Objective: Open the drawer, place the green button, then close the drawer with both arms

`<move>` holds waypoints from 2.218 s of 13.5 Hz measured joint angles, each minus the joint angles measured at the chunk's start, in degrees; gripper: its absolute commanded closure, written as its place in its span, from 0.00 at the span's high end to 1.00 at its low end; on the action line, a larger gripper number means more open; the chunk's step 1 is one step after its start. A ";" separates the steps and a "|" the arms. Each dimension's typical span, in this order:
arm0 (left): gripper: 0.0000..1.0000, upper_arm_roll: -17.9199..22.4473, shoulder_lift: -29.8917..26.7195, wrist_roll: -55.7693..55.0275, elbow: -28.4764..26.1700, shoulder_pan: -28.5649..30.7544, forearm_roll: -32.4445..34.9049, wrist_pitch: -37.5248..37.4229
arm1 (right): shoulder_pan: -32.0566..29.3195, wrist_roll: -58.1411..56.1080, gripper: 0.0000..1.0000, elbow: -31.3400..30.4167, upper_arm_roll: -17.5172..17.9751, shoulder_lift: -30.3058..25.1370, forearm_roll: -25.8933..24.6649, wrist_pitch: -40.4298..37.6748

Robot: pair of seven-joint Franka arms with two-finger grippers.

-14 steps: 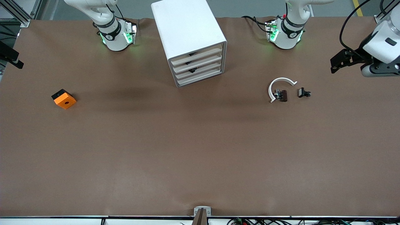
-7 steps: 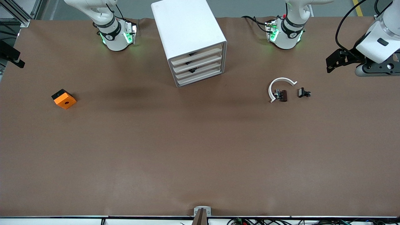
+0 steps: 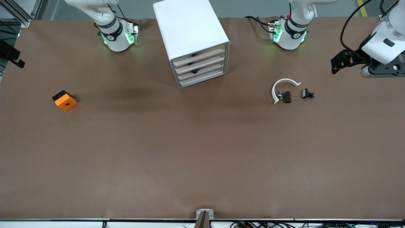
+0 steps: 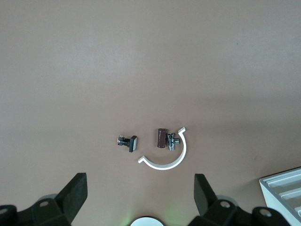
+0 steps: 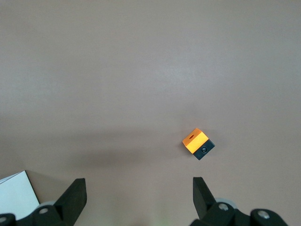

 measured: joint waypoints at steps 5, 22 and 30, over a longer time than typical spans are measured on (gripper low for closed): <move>1.00 0.04 0.00 0.00 -0.01 0.13 0.00 0.00 | 0.00 0.03 1.00 0.01 0.00 -0.06 0.00 0.10; 1.00 0.02 -1.56 0.01 -0.50 0.72 0.00 1.63 | 0.29 1.16 1.00 0.19 0.05 -0.29 0.00 0.38; 1.00 0.03 -0.66 0.01 0.15 0.75 0.00 1.34 | 0.29 1.15 1.00 0.19 0.05 -0.29 0.00 0.39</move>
